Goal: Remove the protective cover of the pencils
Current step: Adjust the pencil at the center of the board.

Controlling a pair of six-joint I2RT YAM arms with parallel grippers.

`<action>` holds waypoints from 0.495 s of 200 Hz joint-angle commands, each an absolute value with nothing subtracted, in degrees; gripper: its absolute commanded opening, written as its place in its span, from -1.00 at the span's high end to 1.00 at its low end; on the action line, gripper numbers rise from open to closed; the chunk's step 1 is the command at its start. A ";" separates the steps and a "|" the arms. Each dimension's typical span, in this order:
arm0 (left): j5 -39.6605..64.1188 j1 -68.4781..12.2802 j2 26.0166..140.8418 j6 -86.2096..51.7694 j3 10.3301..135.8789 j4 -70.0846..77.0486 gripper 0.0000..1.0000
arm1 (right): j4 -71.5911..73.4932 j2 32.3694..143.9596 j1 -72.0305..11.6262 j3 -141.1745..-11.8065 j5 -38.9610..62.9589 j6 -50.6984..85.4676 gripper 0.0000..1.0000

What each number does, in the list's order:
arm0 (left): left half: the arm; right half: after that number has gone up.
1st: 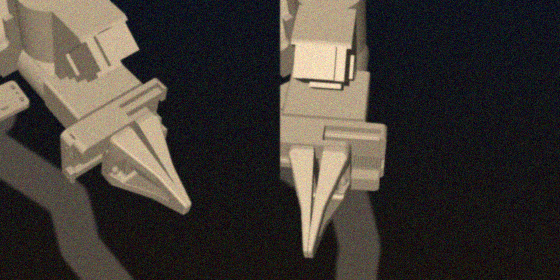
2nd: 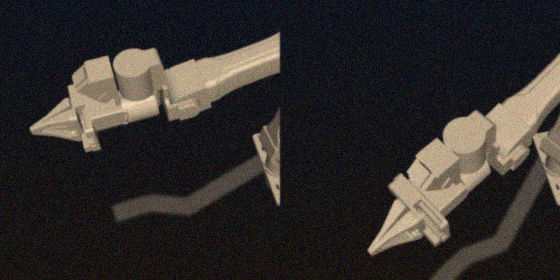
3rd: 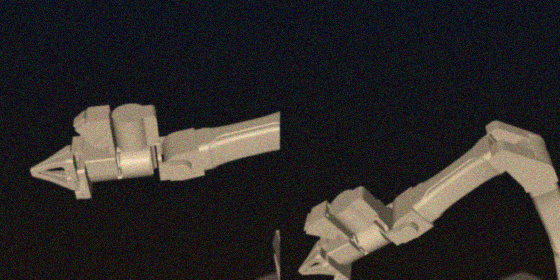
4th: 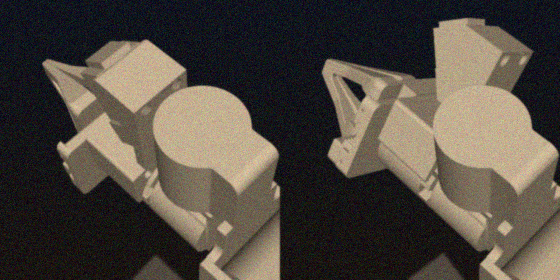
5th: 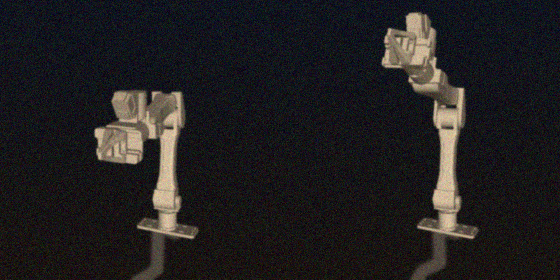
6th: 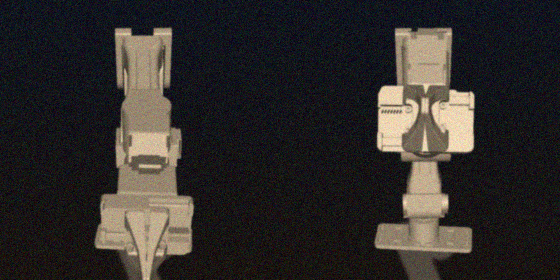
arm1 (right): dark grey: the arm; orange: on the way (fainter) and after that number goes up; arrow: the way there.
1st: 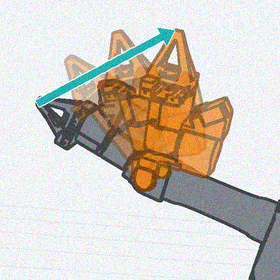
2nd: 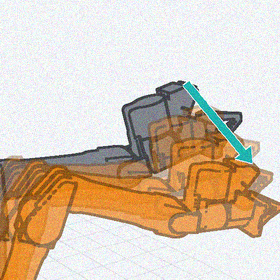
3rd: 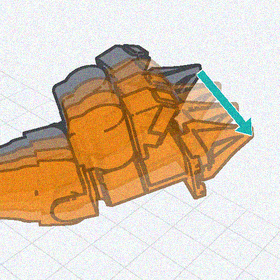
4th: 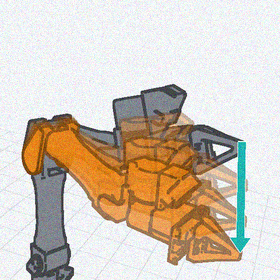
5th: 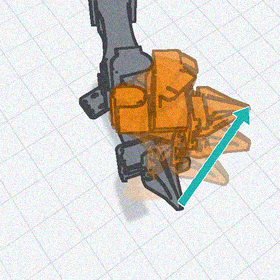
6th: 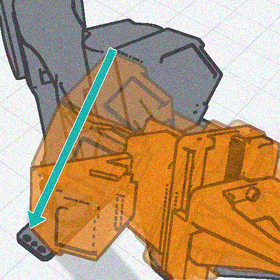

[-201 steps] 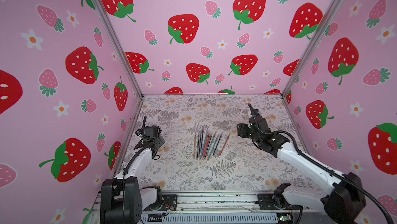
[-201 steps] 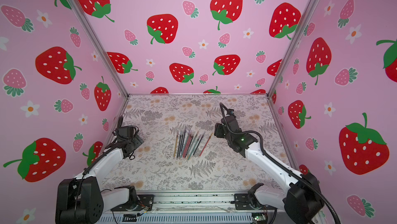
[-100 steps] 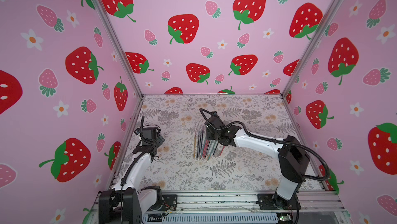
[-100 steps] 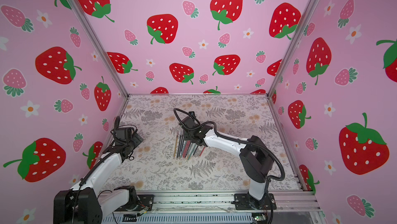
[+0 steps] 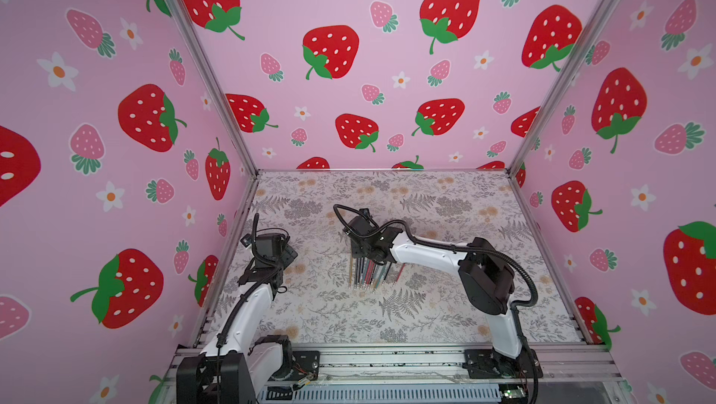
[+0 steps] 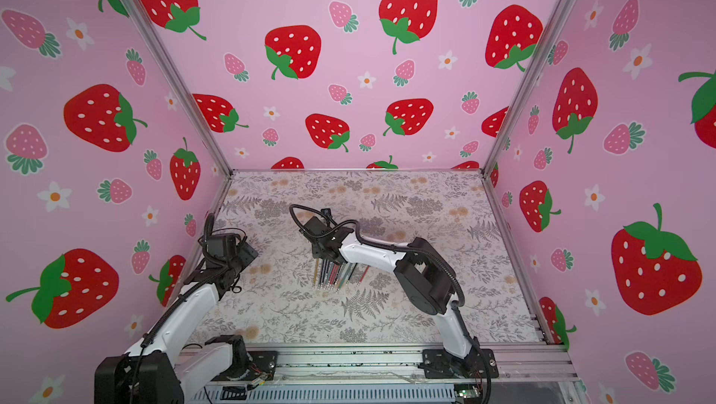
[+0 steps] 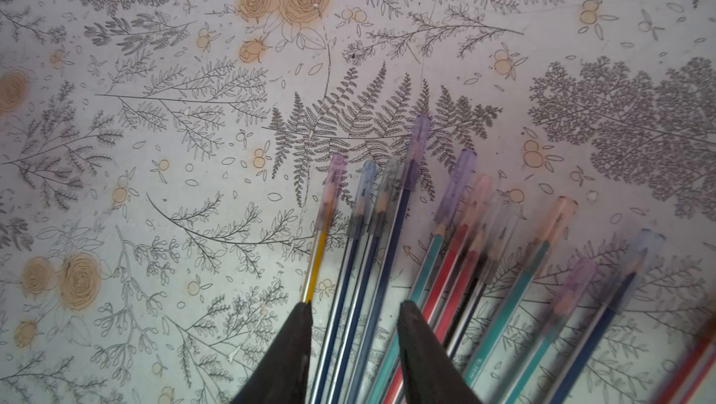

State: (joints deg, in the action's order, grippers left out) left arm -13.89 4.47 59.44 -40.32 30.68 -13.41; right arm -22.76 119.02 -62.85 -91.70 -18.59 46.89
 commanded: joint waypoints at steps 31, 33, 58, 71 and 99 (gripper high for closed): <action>-14.02 4.66 58.49 -40.64 30.03 -12.76 -0.80 | -25.99 122.51 -68.03 -95.79 -22.43 50.41 0.25; -14.01 4.66 58.46 -40.61 30.05 -12.75 -0.80 | -25.88 122.51 -68.27 -95.73 -22.54 50.62 0.26; -13.95 4.64 58.12 -40.61 29.75 -12.82 -0.80 | -26.31 122.24 -71.56 -94.95 -27.88 51.75 0.26; -13.98 4.66 57.73 -40.67 29.55 -12.75 -0.80 | -26.67 122.64 -73.17 -95.00 -30.65 52.10 0.24; -13.97 4.59 57.25 -40.69 29.18 -12.53 -0.80 | -27.83 124.23 -74.22 -96.20 -32.86 52.99 0.22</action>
State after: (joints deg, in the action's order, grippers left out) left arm -13.85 4.47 58.02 -40.34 30.17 -13.10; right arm -25.06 121.62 -73.41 -94.26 -27.66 50.30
